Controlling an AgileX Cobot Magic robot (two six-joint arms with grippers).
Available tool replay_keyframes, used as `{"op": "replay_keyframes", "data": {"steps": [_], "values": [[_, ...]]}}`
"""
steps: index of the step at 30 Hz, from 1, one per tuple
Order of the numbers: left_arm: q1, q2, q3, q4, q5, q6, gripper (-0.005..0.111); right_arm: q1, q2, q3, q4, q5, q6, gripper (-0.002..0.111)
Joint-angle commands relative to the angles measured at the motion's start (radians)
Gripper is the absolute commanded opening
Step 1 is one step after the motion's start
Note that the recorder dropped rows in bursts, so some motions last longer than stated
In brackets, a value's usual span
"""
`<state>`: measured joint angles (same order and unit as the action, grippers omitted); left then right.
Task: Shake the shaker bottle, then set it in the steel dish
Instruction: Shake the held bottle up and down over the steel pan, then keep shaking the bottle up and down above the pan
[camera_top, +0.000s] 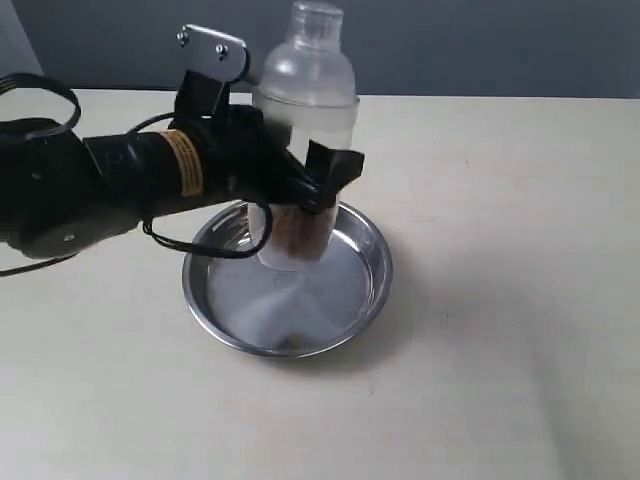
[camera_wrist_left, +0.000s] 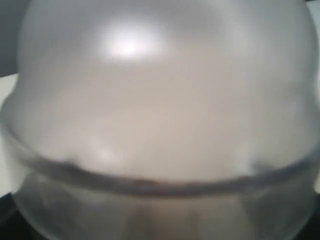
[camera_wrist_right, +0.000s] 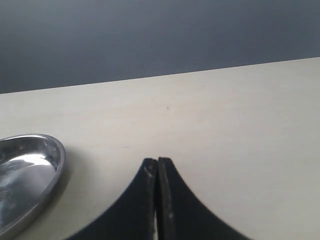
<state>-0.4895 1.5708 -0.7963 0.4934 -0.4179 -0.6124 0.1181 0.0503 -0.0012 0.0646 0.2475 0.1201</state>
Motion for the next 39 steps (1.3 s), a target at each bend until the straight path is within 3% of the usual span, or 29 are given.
{"op": "replay_keyframes", "data": {"steps": [1,4,7,10,13,15,19,22,24,28,30,33,34,37,39], "values": [[-0.003,-0.133,-0.113,-0.004,-0.071,0.075,0.000,0.001,0.002,0.001,-0.002,-0.014,-0.004,-0.001],[-0.014,-0.081,-0.059,-0.014,0.100,0.033,0.000,0.001,0.002,0.001,-0.002,-0.014,-0.004,-0.001],[-0.020,0.040,0.040,-0.065,0.020,0.018,0.000,0.001,0.002,0.001,-0.002,-0.014,-0.004,-0.001],[-0.020,-0.080,-0.033,-0.033,-0.057,0.018,0.000,0.001,0.002,0.001,-0.002,-0.010,-0.004,-0.001],[-0.020,-0.184,-0.133,0.004,0.026,0.069,0.000,0.001,0.002,0.001,-0.002,-0.012,-0.004,-0.001],[-0.022,-0.144,-0.073,-0.064,0.093,0.056,0.000,0.001,0.002,0.001,-0.002,-0.012,-0.004,-0.001],[-0.008,0.024,0.025,-0.130,0.031,0.043,0.000,0.001,0.002,0.001,-0.002,-0.012,-0.004,-0.001],[-0.008,-0.089,-0.034,-0.091,-0.055,0.052,0.000,0.001,0.002,0.001,-0.002,-0.012,-0.004,-0.001],[-0.008,-0.150,-0.084,-0.056,-0.031,0.056,0.000,0.001,0.002,0.001,-0.002,-0.012,-0.004,-0.001],[-0.016,-0.041,0.013,-0.080,0.045,0.045,0.000,0.001,0.002,0.001,-0.002,-0.012,-0.004,-0.001],[-0.014,-0.005,0.036,-0.103,-0.047,0.045,0.000,0.001,0.002,0.001,-0.002,-0.012,-0.004,-0.001],[-0.012,-0.119,-0.032,-0.073,-0.126,0.061,0.000,0.001,0.002,0.001,-0.002,-0.012,-0.004,-0.001],[-0.012,-0.166,-0.068,-0.065,-0.073,0.082,0.000,0.001,0.002,0.001,-0.002,-0.012,-0.004,-0.001],[-0.012,-0.107,-0.004,-0.075,0.003,0.073,0.000,0.001,0.002,0.001,-0.002,-0.012,-0.004,-0.001],[-0.007,-0.008,0.058,-0.127,-0.034,0.073,0.000,0.001,0.002,0.001,-0.002,-0.012,-0.004,-0.001]]}}
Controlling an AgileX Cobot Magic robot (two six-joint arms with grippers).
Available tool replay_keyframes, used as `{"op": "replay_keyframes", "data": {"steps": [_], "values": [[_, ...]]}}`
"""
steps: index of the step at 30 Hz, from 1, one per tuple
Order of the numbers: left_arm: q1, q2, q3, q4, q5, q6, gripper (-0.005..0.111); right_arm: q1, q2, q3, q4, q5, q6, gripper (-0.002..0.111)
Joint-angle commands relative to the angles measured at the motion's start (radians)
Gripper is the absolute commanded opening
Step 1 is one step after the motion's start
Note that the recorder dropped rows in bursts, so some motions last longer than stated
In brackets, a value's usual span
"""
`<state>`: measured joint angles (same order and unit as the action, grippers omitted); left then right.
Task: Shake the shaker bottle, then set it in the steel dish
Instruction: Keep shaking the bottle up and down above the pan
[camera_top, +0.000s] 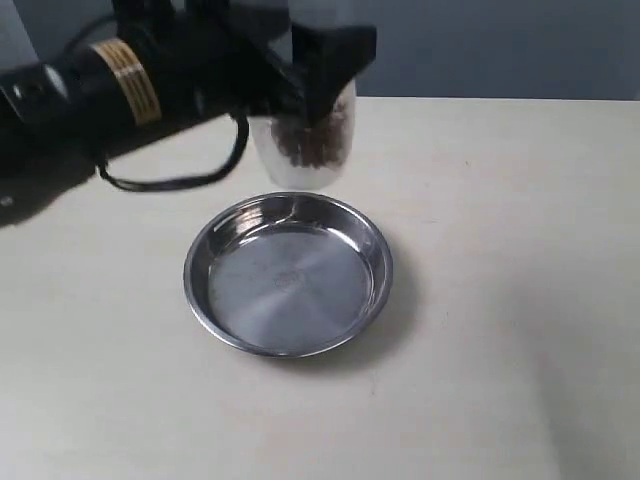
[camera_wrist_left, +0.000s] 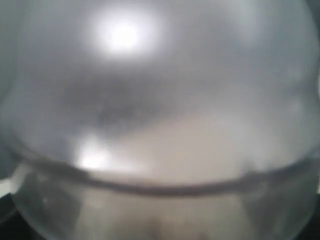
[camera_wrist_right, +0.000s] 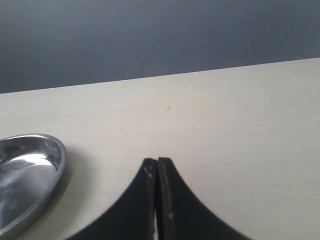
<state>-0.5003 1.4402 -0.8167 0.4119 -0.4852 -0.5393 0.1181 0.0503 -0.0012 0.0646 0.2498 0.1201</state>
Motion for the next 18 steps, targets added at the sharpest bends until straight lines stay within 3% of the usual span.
{"op": "replay_keyframes", "data": {"steps": [1,4,6,7,10,12,14,16,18], "values": [[0.003,0.078,0.056,-0.048,-0.008,-0.011,0.000,0.001,0.002,0.001,-0.002,-0.014,-0.004,-0.001],[-0.001,-0.043,-0.017,0.002,0.012,0.004,0.000,0.001,0.002,0.001,-0.002,-0.014,-0.004,-0.001],[-0.001,0.083,0.075,-0.040,0.097,-0.004,0.000,0.001,0.002,0.001,-0.002,-0.014,-0.004,-0.001],[0.001,0.169,0.117,-0.086,0.068,-0.012,0.000,0.001,0.002,0.001,-0.002,-0.014,-0.004,-0.001],[0.001,0.045,0.051,-0.016,-0.051,-0.024,0.000,0.001,0.002,0.001,-0.002,-0.014,-0.004,-0.001],[0.001,-0.036,-0.021,0.012,-0.014,-0.009,0.000,0.001,0.002,0.001,-0.002,-0.014,-0.004,-0.001],[-0.001,-0.001,0.014,0.008,0.064,-0.013,0.000,0.001,0.002,0.001,-0.002,-0.014,-0.004,-0.001],[0.011,0.136,0.072,-0.048,0.049,-0.010,0.000,0.001,0.002,0.001,-0.002,-0.015,-0.004,-0.001],[0.019,0.079,0.035,0.003,-0.005,-0.076,0.000,0.001,0.002,0.001,-0.002,-0.015,-0.004,-0.001]]}}
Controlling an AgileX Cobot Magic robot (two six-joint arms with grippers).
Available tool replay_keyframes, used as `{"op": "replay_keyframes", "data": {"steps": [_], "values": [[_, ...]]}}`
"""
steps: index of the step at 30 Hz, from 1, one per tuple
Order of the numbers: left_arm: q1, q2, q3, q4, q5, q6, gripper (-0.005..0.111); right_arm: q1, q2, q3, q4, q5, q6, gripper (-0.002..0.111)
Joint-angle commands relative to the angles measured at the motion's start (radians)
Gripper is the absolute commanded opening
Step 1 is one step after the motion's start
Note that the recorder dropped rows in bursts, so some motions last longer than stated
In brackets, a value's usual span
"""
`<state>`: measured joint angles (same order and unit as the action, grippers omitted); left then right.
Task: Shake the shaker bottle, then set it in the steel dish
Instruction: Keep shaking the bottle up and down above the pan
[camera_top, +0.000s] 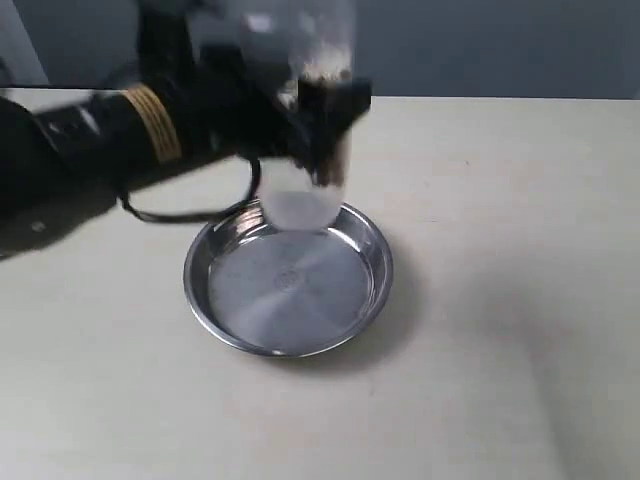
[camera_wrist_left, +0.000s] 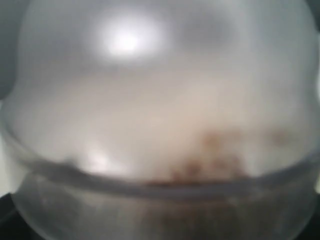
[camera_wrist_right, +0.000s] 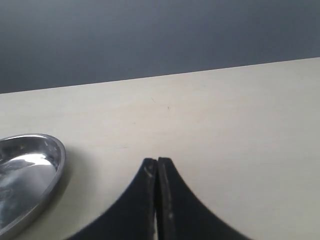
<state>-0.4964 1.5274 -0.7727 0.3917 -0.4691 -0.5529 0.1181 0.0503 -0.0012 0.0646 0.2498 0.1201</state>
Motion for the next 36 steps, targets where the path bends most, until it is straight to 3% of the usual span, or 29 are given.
{"op": "replay_keyframes", "data": {"steps": [1,4,7,9,13,15,17,20,24,27,31,34,36], "values": [[0.015,-0.069,-0.035,0.069,-0.061,-0.074,0.000,0.001,0.002,0.001,-0.002,-0.015,-0.004,-0.001],[0.015,-0.114,-0.053,0.093,-0.006,-0.069,0.000,0.001,0.002,0.001,-0.002,-0.015,-0.004,-0.001],[0.017,0.015,0.009,0.061,0.074,-0.047,0.000,0.001,0.002,0.001,-0.002,-0.015,-0.004,-0.001],[0.027,0.059,0.013,0.049,0.065,-0.047,0.000,0.001,0.002,0.001,-0.002,-0.015,-0.004,-0.001],[0.025,-0.085,-0.019,0.060,-0.048,-0.060,0.000,0.001,0.002,0.001,-0.002,-0.012,-0.004,-0.001],[0.025,-0.106,-0.017,0.058,-0.022,-0.029,0.000,0.001,0.002,0.001,-0.002,-0.012,-0.004,-0.001],[0.021,-0.040,0.029,0.044,0.052,-0.034,0.000,0.001,0.002,0.001,-0.002,-0.012,-0.004,-0.001],[0.023,0.057,0.073,0.026,0.046,-0.038,0.000,0.001,0.002,0.001,-0.002,-0.012,-0.004,-0.001],[0.025,-0.085,0.005,0.053,-0.056,-0.026,0.000,0.001,0.002,0.001,-0.002,-0.012,-0.004,-0.001],[0.018,-0.105,-0.007,0.042,0.021,-0.006,0.000,0.001,0.002,0.001,-0.002,-0.012,-0.004,-0.001],[0.002,0.039,0.077,0.044,0.086,-0.060,0.000,0.001,0.002,0.001,-0.002,-0.012,-0.004,-0.001],[0.002,-0.086,0.014,0.053,-0.015,-0.031,0.000,0.001,0.002,0.001,-0.002,-0.012,-0.004,-0.001],[-0.002,-0.116,-0.003,0.033,0.025,0.004,0.000,0.001,0.002,0.001,-0.002,-0.012,-0.004,-0.001]]}}
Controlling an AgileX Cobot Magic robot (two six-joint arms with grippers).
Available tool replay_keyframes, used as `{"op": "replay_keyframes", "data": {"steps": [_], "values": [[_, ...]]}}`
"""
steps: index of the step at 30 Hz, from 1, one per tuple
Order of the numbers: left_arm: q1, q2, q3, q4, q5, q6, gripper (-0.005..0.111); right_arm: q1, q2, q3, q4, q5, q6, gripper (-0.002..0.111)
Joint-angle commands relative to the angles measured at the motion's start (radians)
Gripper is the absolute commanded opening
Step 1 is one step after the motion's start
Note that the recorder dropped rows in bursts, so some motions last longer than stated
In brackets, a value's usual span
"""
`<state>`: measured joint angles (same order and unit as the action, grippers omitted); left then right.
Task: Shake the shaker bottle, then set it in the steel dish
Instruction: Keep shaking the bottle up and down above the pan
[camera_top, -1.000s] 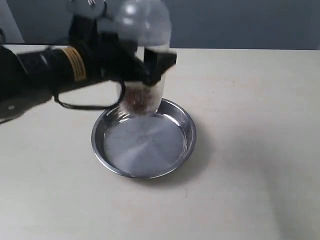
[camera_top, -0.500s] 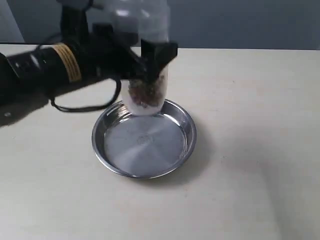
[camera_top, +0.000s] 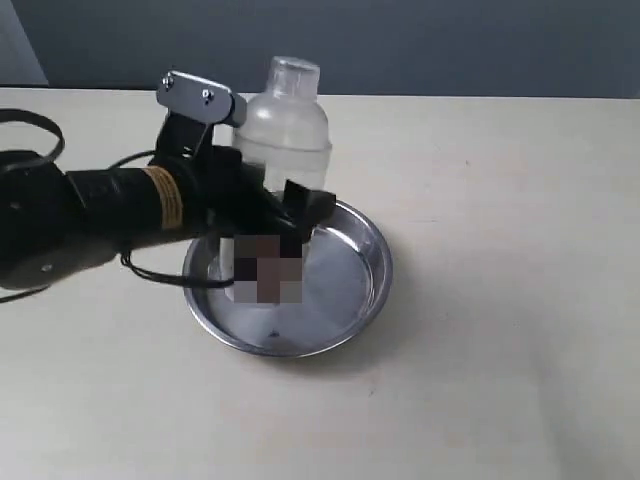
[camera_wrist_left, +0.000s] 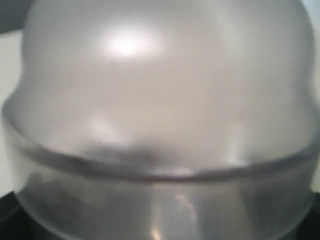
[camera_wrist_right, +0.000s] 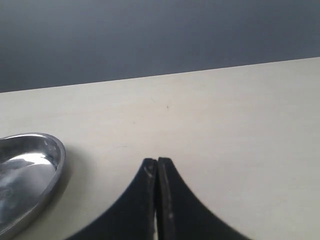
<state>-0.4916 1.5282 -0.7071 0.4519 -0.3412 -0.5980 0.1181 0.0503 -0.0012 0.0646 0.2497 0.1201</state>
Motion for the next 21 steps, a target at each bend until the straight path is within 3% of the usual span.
{"op": "replay_keyframes", "data": {"steps": [1,3,6,7,10,12,14,17,21], "values": [[-0.012,-0.089,-0.048,-0.043,-0.084,0.048,0.000,0.001,0.002,0.001,-0.002,-0.012,-0.004,-0.001],[-0.017,0.042,0.021,-0.094,-0.083,0.048,0.000,0.001,0.002,0.001,-0.002,-0.012,-0.004,-0.001],[-0.008,-0.104,-0.084,-0.057,-0.159,0.089,0.000,0.001,0.002,0.001,-0.002,-0.012,-0.004,-0.001],[-0.008,-0.147,-0.115,-0.055,-0.120,0.120,0.000,0.001,0.002,0.001,-0.002,-0.012,-0.004,-0.001],[-0.019,-0.015,-0.017,-0.096,-0.058,0.081,0.000,0.001,0.002,0.001,-0.002,-0.012,-0.004,-0.001],[-0.019,0.009,-0.001,-0.111,-0.117,0.080,0.000,0.001,0.002,0.001,-0.002,-0.012,-0.004,-0.001],[-0.019,-0.109,-0.072,-0.081,-0.197,0.105,0.000,0.001,0.002,0.001,-0.002,-0.012,-0.004,-0.001],[-0.019,-0.142,-0.104,-0.109,-0.102,0.154,0.000,0.001,0.002,0.001,-0.002,-0.012,-0.004,-0.001],[-0.019,0.022,0.007,-0.191,-0.064,0.146,0.000,0.001,0.002,0.001,-0.002,-0.012,-0.004,-0.001]]}}
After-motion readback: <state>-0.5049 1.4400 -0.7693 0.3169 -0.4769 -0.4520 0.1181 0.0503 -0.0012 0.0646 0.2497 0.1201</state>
